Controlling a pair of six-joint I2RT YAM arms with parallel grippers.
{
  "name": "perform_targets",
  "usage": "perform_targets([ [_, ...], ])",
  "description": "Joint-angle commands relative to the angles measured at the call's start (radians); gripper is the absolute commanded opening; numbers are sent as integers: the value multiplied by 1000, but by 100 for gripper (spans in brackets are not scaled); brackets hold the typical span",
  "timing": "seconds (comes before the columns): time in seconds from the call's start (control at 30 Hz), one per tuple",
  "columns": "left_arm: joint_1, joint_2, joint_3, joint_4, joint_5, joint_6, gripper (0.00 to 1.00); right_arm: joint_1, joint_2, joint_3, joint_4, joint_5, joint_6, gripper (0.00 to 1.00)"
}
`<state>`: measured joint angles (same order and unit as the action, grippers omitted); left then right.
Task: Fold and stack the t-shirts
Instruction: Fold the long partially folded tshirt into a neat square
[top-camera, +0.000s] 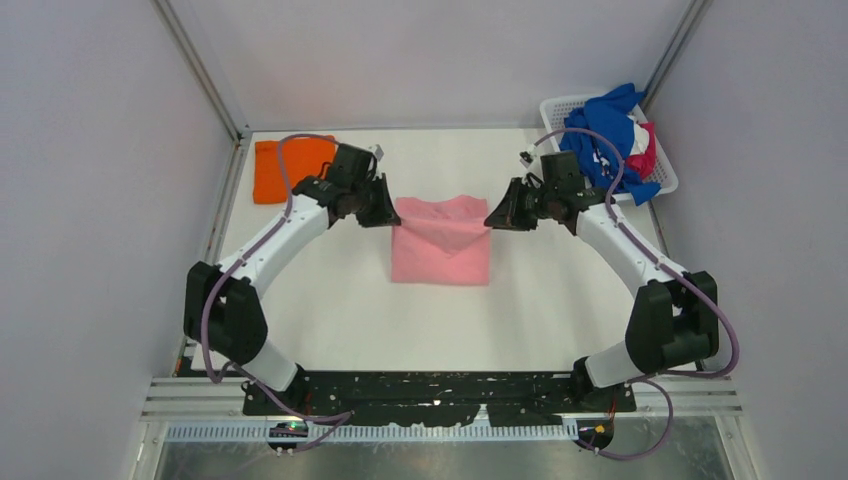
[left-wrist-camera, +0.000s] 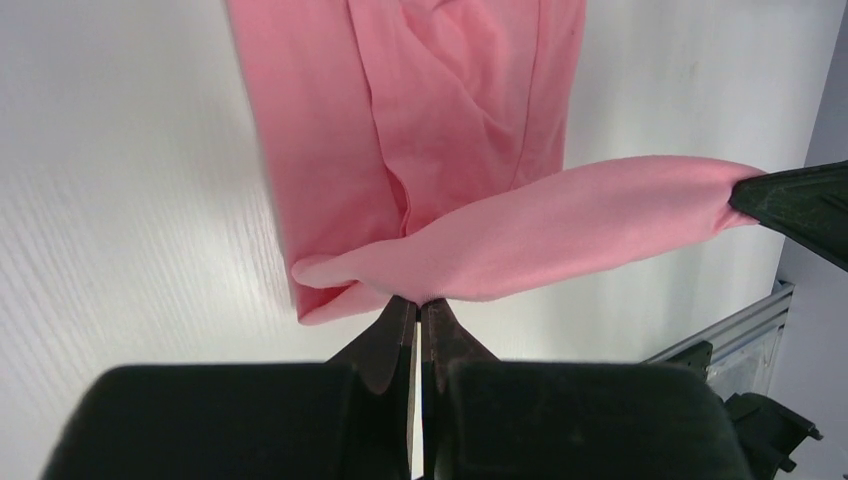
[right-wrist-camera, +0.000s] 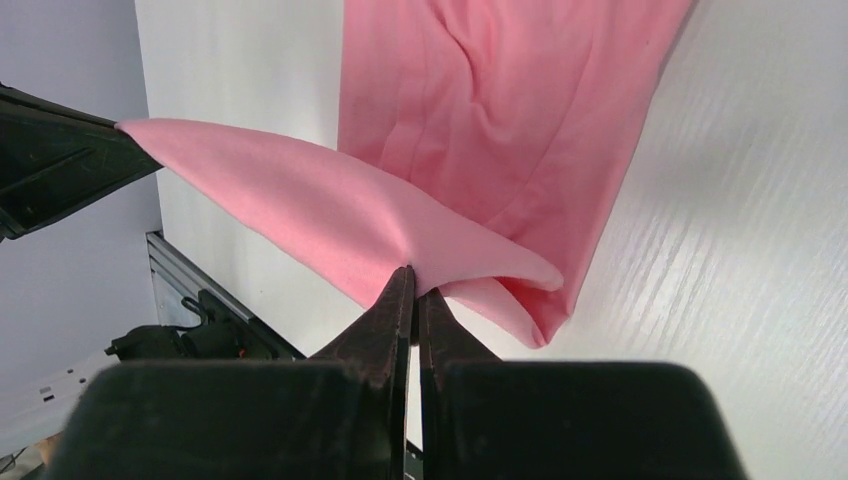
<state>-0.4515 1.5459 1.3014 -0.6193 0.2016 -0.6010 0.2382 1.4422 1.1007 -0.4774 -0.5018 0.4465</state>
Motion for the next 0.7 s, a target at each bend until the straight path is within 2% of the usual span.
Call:
perform_targets([
  [0.0,31,71,117,-10,-11,42,0,-26,62,101,61,-39,-16,5],
  [0.23,65,205,275,-43,-17,72,0,-55,179,179,82,-46,-11,5],
  [0.67,102,473,471,-78,15,64,0,-87,389,297,108,-15,5,5],
])
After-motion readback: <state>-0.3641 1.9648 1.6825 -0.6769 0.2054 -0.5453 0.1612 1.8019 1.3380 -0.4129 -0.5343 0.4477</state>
